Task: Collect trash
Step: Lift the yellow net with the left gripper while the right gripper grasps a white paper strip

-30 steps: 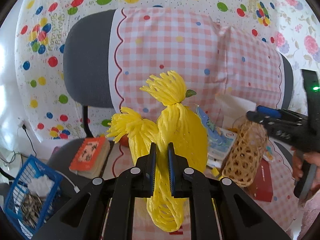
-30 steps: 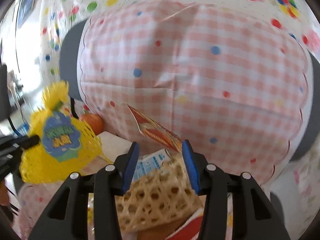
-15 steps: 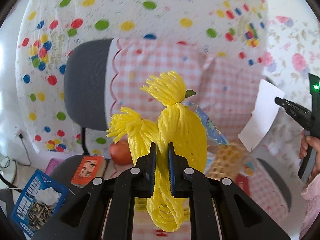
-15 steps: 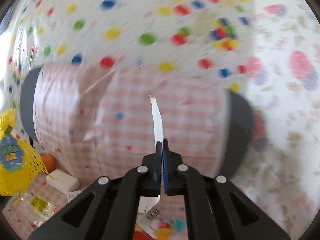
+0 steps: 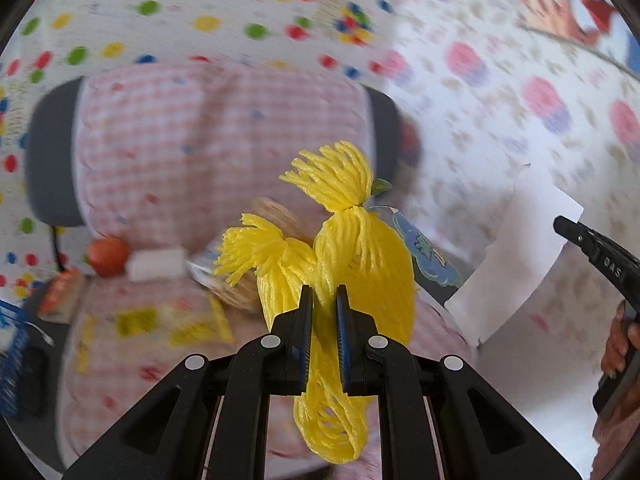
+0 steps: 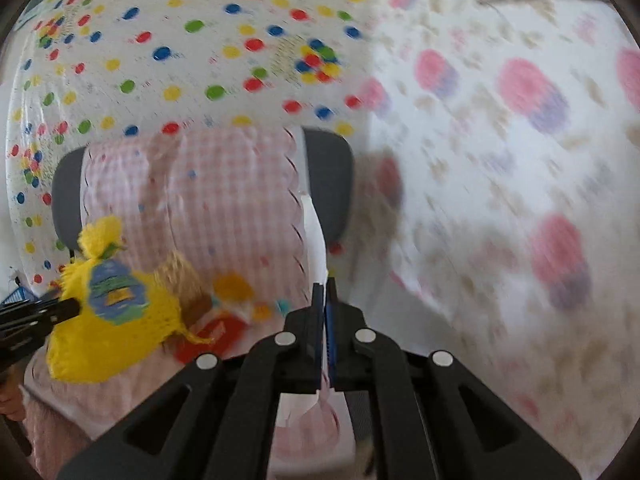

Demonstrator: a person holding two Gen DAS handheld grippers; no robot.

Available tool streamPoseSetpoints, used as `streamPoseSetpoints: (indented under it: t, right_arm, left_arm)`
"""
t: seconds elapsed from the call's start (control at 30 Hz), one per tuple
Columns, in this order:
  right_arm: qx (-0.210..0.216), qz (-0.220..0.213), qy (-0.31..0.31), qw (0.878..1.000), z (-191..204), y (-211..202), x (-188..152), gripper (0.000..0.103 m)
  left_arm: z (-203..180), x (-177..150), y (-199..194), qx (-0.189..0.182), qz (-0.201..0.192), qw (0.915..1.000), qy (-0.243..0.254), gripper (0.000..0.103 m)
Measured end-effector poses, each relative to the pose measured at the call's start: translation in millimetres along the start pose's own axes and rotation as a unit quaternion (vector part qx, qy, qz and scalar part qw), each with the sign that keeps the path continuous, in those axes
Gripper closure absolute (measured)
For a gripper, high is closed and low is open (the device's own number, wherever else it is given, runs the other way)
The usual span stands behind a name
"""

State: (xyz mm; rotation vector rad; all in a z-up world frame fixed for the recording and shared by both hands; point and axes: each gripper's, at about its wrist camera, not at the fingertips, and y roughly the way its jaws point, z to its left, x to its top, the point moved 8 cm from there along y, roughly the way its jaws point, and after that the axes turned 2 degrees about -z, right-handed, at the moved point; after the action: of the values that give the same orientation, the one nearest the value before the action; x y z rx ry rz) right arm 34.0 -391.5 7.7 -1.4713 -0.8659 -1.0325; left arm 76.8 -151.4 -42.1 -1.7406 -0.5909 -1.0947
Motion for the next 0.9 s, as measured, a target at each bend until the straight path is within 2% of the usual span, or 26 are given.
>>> streamPoseSetpoints:
  t: [0.27, 0.5, 0.73, 0.9]
  right_arm:
    - [-0.091, 0.043, 0.029, 0.995, -47.7, -67.6, -84.7, 0.101]
    - [-0.144, 0.075, 0.047, 0.986, -82.4, -89.2, -137.8, 0.101]
    - [-0.159, 0.111, 0.074, 0.978, -108.3, -88.3, -182.4, 0.101]
    - [-0.158, 0.119, 0.094, 0.976, -124.0, -85.9, -198.4, 0.101]
  left_arm:
    - [-95.0, -59.6, 6.4, -0.089, 0.030, 0.9945, 0.048, 0.091]
    - [-166.3, -106.7, 28.5, -0.136, 0.075, 0.9826, 0.102, 0.091]
    - [-211.6, -135.8, 58.7, -0.153, 0.113, 0.9710, 0.145, 0.090]
    - [-234.5, -147.4, 72.7, -0.176, 0.132, 0.9634, 0.153, 0.086]
